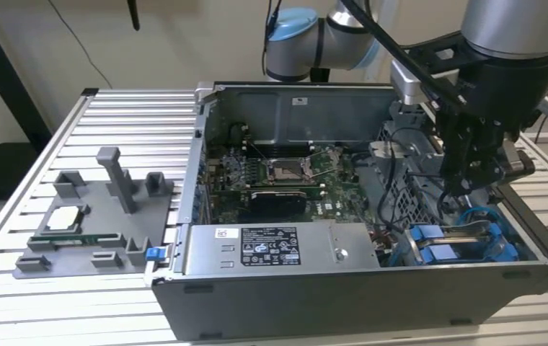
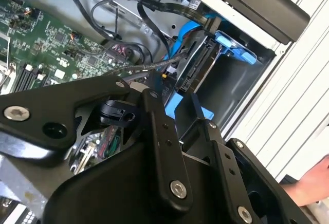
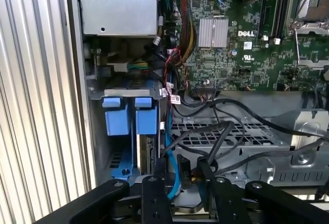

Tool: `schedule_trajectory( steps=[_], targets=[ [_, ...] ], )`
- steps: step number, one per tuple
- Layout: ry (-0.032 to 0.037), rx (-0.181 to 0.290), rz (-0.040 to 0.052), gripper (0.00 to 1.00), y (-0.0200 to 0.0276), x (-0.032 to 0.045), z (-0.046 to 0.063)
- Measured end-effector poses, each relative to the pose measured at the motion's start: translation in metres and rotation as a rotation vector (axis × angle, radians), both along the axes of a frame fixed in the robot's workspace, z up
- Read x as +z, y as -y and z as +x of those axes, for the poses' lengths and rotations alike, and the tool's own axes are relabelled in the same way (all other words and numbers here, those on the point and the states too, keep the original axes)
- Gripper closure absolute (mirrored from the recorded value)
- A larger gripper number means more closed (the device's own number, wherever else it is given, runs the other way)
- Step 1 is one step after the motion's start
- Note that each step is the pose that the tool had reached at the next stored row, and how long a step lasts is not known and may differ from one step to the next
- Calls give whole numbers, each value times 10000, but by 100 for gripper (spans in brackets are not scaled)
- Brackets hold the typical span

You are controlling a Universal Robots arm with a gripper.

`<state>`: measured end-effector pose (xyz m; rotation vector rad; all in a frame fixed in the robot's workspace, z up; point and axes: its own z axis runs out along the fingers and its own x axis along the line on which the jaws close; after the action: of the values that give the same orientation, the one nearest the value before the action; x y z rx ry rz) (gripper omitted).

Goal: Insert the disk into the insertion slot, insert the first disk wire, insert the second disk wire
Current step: 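Insert the first disk wire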

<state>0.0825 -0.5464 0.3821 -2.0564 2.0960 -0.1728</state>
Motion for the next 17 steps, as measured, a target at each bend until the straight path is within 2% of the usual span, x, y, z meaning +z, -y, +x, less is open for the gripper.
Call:
schedule_trajectory(
  steps=[2,8,10,13,17],
  targets=[
    [17,0,3,0,-1,-1,-1],
    [6,10,-17,0,-4,24,-2],
    [4,13,-52,0,-8,26,-1],
    [4,13,-110,0,-27,25,-5],
    [4,14,-122,0,-58,17,-15]
  ],
)
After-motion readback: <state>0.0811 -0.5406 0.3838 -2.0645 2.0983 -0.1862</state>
